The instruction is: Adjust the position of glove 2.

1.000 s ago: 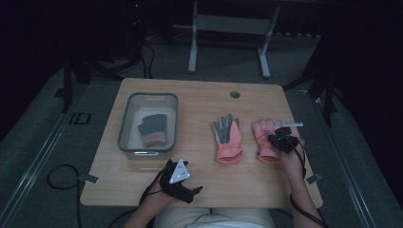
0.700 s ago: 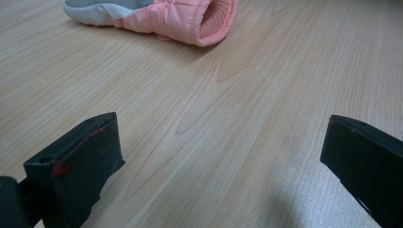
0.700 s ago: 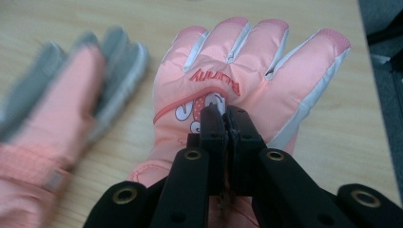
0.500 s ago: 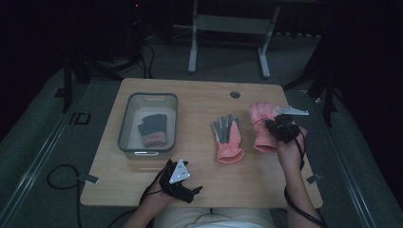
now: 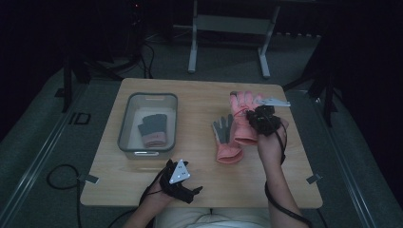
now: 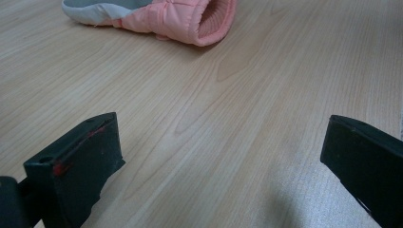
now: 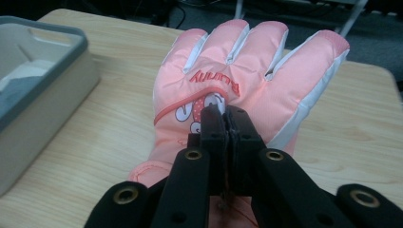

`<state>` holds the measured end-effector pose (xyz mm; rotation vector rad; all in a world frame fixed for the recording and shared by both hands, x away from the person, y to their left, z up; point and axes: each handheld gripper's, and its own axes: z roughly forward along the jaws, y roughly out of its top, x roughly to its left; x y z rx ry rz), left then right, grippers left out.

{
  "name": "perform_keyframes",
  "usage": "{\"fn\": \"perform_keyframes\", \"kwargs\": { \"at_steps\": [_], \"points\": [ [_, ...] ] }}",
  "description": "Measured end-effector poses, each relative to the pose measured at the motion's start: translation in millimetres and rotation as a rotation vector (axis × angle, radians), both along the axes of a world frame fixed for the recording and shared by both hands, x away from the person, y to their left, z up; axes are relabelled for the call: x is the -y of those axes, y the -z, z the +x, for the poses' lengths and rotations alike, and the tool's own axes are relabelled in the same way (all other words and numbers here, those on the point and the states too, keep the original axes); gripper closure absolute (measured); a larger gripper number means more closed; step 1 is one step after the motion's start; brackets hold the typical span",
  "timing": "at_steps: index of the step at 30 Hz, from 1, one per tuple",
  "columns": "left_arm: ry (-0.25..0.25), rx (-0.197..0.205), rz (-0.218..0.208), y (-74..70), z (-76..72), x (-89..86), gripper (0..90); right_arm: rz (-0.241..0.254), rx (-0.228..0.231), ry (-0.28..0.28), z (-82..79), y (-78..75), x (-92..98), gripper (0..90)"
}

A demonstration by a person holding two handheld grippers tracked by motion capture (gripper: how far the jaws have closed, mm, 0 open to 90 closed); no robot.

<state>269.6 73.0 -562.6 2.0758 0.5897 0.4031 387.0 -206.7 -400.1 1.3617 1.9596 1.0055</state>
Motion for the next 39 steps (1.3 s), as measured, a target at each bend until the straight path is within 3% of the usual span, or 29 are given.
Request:
{"fn": "perform_keyframes", "kwargs": {
  "at_steps": [8, 15, 20, 29, 35, 39],
  "points": [
    [0.000, -0.001, -0.002, 0.3, 0.5, -0.1, 0.0, 0.004, -0.024, -0.002, -0.6, 11.3, -20.4, 87.0],
    [0.001, -0.001, -0.004, 0.5, 0.9, -1.0, 0.0, -0.031, -0.074, -0.020, -1.1, 35.7, -40.9, 86.9],
    [0.002, -0.001, -0.005, 0.4, 0.2, -0.7, 0.0, -0.062, -0.101, -0.005, -0.3, 53.9, -41.3, 86.9],
    [0.004, -0.005, 0.000, 0.6, 0.9, -0.8, 0.0, -0.068, -0.162, -0.015, 12.6, 83.9, -40.5, 85.0],
    [0.002, -0.010, -0.001, 0.7, 1.2, -0.7, 0.0, -0.068, -0.183, -0.059, 16.2, 95.8, -39.7, 82.4],
    [0.018, -0.018, 0.007, 0.7, 2.0, -0.7, 0.0, -0.057, -0.169, -0.056, 14.2, 91.5, -39.8, 74.2]
  ]
}}
